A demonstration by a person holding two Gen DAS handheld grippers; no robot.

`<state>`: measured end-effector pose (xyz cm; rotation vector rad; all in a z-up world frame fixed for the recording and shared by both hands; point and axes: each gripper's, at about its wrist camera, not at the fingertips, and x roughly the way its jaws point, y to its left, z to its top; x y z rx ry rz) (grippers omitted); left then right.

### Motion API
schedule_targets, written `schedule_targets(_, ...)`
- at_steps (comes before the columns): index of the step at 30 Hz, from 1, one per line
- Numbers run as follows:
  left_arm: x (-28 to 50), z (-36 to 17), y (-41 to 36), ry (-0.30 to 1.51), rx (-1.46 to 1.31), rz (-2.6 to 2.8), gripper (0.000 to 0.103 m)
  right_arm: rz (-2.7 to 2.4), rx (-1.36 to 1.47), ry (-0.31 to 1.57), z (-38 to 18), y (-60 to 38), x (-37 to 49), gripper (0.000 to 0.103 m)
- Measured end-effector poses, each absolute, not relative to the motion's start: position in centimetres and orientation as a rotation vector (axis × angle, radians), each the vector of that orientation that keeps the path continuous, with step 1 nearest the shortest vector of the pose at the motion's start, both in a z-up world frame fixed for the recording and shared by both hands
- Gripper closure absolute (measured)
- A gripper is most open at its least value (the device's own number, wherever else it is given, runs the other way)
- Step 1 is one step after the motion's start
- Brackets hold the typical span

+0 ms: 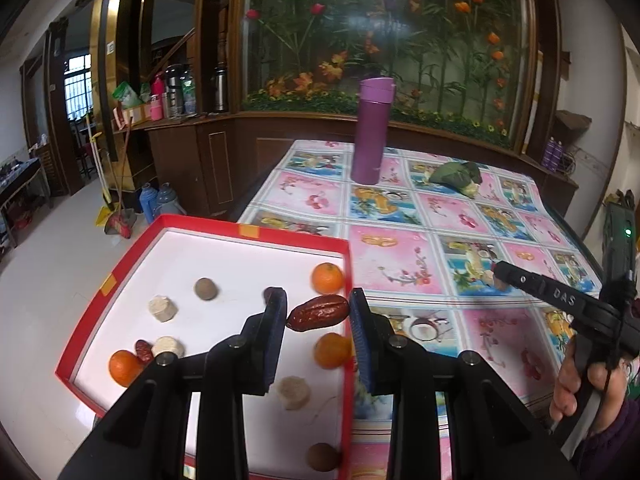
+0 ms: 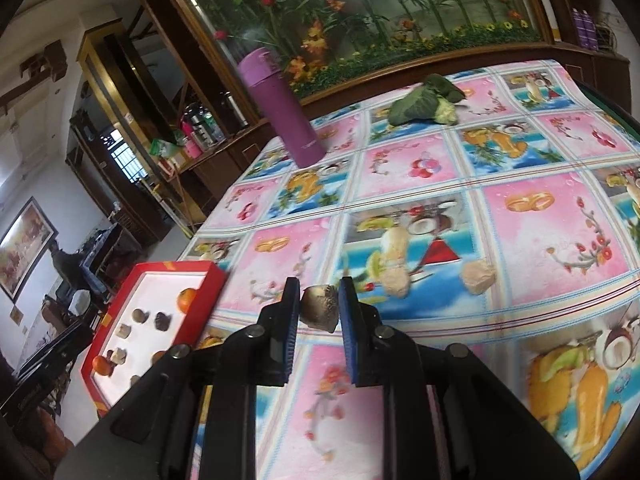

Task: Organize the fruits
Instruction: 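Carry the brown fruit and the date over the red-rimmed tray with both tools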

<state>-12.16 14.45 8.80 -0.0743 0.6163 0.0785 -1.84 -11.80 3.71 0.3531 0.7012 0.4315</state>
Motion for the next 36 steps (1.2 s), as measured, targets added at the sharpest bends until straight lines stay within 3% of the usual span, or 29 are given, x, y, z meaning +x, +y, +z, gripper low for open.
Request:
schedule_targets(20,-16.7,7.8,25.4,0.606,-0.172,0.251,0.072,0.790,0.261,0.715,6.1,2.6,-9.0,0.081)
schedule_targets(36,-17.0,6.4,24.9,0.645,-0.154,0.209,0.072,0.876,0.166,0.786,4.2,7.4,-10.8,0.081)
